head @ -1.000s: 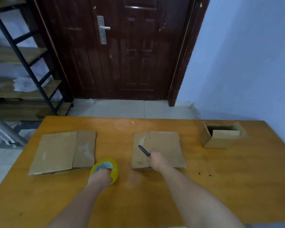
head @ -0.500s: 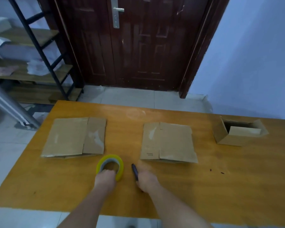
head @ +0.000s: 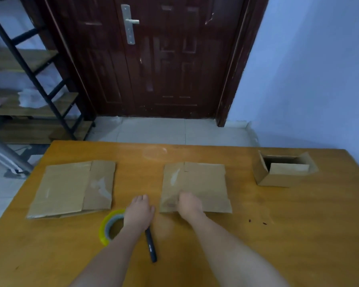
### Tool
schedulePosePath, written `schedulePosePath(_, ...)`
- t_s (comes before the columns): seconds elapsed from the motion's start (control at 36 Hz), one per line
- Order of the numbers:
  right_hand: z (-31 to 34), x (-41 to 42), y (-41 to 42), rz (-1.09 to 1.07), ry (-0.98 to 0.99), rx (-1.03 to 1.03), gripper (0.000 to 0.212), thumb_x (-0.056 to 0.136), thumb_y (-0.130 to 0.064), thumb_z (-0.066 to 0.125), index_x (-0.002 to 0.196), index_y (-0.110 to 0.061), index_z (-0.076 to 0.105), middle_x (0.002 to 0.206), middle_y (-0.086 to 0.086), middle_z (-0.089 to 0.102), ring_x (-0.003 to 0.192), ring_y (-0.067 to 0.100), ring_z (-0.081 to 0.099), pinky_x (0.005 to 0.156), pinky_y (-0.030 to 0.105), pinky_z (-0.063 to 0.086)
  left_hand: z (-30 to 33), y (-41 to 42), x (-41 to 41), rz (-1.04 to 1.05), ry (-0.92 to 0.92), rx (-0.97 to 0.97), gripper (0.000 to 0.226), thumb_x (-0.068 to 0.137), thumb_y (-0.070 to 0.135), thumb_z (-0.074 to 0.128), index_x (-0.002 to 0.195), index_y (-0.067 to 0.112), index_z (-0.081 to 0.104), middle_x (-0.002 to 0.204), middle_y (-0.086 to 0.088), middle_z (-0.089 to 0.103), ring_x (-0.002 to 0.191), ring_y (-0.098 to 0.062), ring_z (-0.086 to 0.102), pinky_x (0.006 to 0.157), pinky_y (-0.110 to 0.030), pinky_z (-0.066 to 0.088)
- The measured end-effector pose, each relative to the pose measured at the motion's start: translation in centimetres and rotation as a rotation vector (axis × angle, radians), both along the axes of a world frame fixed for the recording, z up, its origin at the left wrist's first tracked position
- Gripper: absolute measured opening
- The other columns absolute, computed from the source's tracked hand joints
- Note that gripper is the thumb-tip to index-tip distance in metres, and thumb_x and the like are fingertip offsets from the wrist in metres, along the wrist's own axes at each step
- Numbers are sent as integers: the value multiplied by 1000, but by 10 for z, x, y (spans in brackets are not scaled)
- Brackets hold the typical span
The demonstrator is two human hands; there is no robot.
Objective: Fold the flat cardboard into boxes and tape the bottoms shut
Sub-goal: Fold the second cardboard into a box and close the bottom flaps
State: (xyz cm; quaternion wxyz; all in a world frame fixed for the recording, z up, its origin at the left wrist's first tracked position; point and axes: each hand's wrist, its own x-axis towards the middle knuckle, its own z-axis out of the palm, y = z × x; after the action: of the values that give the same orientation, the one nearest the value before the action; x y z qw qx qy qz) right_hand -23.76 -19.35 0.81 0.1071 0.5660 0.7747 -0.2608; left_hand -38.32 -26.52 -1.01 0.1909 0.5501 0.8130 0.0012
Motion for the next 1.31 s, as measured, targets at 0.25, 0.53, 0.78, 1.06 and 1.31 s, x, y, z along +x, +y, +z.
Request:
schedulePosePath(0.25, 1, 116, 87, -340, -21, 75, 26, 99, -19, 38, 116, -7, 54, 109, 9, 63, 88, 25, 60, 63, 31, 44, 1, 71, 50, -39, 30, -214, 54, 98, 46, 34, 140, 13, 29, 137, -6, 41, 124, -24, 43, 90, -37, 48)
schedulePosePath(0.53, -25, 169, 123, -417, 28, -128, 39, 102, -33, 33, 127, -7, 46, 123, 12, 56, 109, 27, 57, 83, 35, 48, -15, 113, 69, 296, -264, -305, 85, 90, 59, 43, 150, 10, 9, 154, -11, 19, 141, -32, 19, 108, -44, 32)
schedulePosePath(0.78, -49, 165, 122, -460, 228, -320, 56, 100, -40, 37, 147, -9, 30, 150, 10, 35, 134, 28, 38, 106, 36, 35, -72, 117, 62, 636, -580, -305, 133, 47, 79, 71, 149, 16, 14, 148, -15, 32, 128, -37, 44, 100, -47, 46)
schedulePosePath(1.06, -41, 154, 112, -580, 545, -458, 53, 99, -33, 43, 148, -19, 29, 146, 4, 43, 132, 27, 42, 106, 35, 35, -22, 106, 102, 793, -685, -191, 108, 72, 50, 75, 149, 8, 12, 155, -16, 6, 142, -39, 15, 110, -48, 29)
schedulePosePath(1.31, -15, 147, 108, -649, 635, -530, 54, 100, -39, 42, 148, -18, 29, 150, 3, 36, 137, 27, 36, 109, 37, 31, -19, 101, 89, 816, -795, -124, 108, 67, 51, 79, 146, 8, 18, 149, -16, 22, 135, -38, 27, 107, -51, 31)
